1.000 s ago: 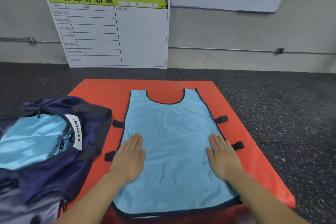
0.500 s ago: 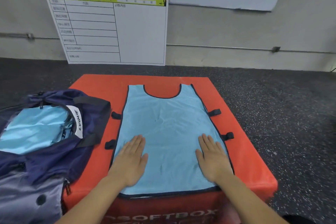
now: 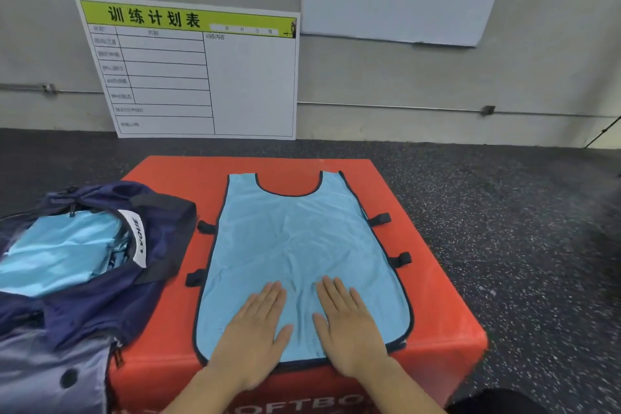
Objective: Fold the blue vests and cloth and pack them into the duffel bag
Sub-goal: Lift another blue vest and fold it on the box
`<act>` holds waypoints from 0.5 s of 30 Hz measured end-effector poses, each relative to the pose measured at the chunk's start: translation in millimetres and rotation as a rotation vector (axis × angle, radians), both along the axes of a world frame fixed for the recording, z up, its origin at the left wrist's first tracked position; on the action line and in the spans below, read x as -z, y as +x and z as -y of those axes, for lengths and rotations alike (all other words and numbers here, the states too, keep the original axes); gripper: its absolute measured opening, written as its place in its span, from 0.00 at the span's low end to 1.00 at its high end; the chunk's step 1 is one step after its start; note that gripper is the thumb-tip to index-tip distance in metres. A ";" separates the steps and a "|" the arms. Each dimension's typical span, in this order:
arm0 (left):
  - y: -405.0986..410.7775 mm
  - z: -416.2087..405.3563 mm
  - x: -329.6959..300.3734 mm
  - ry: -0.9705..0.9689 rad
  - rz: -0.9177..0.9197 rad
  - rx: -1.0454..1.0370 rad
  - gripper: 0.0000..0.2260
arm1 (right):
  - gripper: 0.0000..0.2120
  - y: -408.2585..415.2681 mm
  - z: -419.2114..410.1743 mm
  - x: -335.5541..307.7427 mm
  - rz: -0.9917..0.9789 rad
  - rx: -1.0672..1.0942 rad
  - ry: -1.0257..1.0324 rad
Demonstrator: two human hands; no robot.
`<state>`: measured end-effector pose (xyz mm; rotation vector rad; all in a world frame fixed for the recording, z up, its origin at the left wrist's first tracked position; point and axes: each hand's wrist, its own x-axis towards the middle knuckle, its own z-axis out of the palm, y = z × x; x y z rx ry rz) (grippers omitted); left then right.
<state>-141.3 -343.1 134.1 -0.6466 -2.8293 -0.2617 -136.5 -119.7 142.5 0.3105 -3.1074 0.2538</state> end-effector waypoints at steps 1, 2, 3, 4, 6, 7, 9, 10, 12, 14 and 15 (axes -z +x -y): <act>1.1 9.8 1.2 -0.009 0.002 -0.008 0.29 | 0.30 0.5 -13.9 -1.9 0.025 0.000 0.022; 1.4 19.9 2.1 -0.022 -0.001 -0.020 0.29 | 0.33 -0.3 -29.3 -3.2 0.010 -0.004 0.039; 1.0 30.1 4.0 -0.036 -0.005 -0.034 0.30 | 0.35 -1.5 -45.2 -3.3 -0.026 -0.005 0.050; 0.0 39.3 6.3 -0.053 -0.011 -0.044 0.30 | 0.36 -1.0 -61.2 -5.3 -0.009 0.012 0.045; -0.8 56.2 9.4 -0.075 -0.020 -0.056 0.32 | 0.39 1.6 -88.3 -12.1 -0.011 0.040 0.066; -0.5 62.5 9.5 -0.072 -0.030 -0.062 0.32 | 0.41 3.2 -98.6 -15.2 -0.007 0.042 0.072; 2.2 71.6 7.6 -0.065 -0.039 -0.068 0.32 | 0.41 7.3 -112.4 -18.6 0.013 0.011 0.069; 4.9 75.1 6.0 -0.067 -0.050 -0.063 0.32 | 0.40 10.4 -117.3 -19.6 0.021 -0.020 0.062; 12.3 82.8 1.4 -0.059 -0.056 -0.030 0.30 | 0.36 16.4 -124.3 -20.4 0.006 -0.099 0.043; 19.7 91.1 -3.8 -0.037 -0.060 0.046 0.30 | 0.33 24.8 -128.7 -21.8 -0.013 -0.173 0.023; 22.3 94.2 -5.9 -0.028 -0.068 0.088 0.31 | 0.33 28.6 -131.0 -21.9 -0.026 -0.204 0.016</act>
